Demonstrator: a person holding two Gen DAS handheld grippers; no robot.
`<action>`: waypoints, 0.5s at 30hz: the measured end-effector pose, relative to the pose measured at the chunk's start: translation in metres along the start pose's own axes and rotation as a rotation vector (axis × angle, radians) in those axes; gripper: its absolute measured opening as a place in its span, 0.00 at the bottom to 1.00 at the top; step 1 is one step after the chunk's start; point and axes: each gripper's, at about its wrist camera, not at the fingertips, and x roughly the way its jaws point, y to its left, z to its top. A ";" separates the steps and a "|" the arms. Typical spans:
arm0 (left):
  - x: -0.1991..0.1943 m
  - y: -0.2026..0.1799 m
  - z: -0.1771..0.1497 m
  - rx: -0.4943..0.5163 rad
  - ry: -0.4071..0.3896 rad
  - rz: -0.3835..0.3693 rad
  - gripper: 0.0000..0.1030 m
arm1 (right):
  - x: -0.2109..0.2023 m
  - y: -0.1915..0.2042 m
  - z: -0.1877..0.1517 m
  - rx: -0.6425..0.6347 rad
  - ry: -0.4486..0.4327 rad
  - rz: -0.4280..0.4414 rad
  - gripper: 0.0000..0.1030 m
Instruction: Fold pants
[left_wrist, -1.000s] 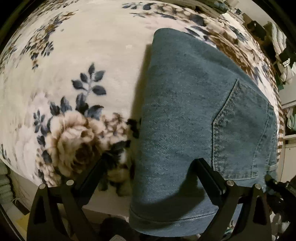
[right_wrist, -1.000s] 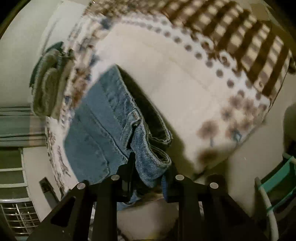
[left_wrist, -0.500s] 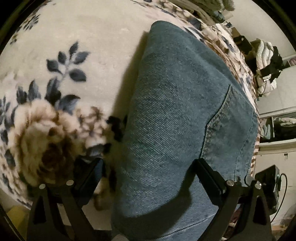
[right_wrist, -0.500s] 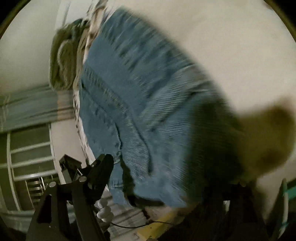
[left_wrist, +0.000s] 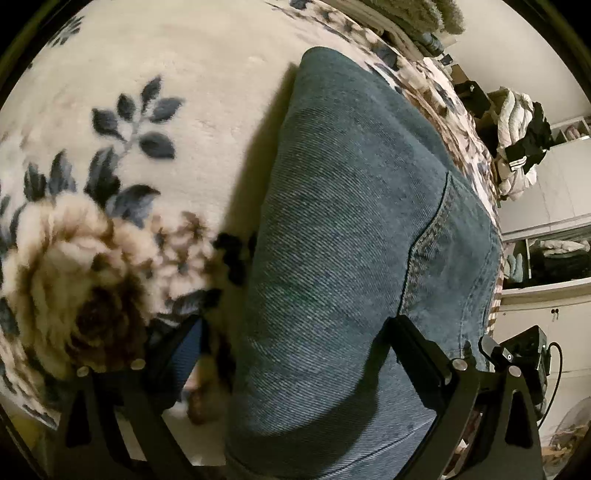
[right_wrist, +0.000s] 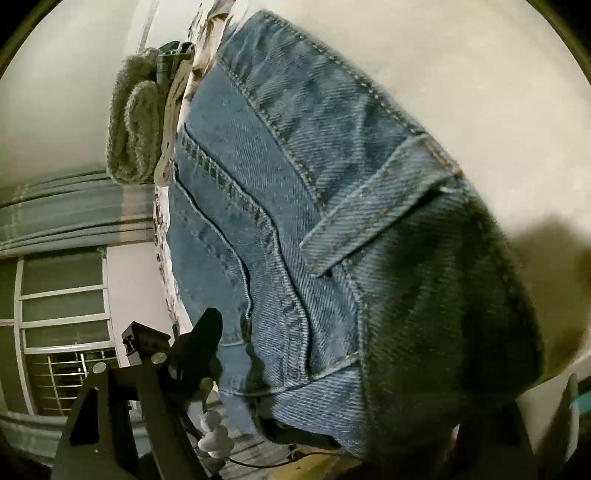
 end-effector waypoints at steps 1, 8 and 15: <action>-0.001 0.000 0.000 0.000 -0.004 -0.001 0.97 | 0.001 0.004 -0.001 -0.003 -0.011 -0.012 0.78; -0.031 -0.014 -0.008 0.031 -0.090 -0.048 0.26 | 0.003 0.031 -0.009 0.004 -0.080 -0.081 0.37; -0.081 -0.030 -0.009 0.013 -0.136 -0.089 0.19 | -0.023 0.071 -0.018 -0.010 -0.100 -0.082 0.32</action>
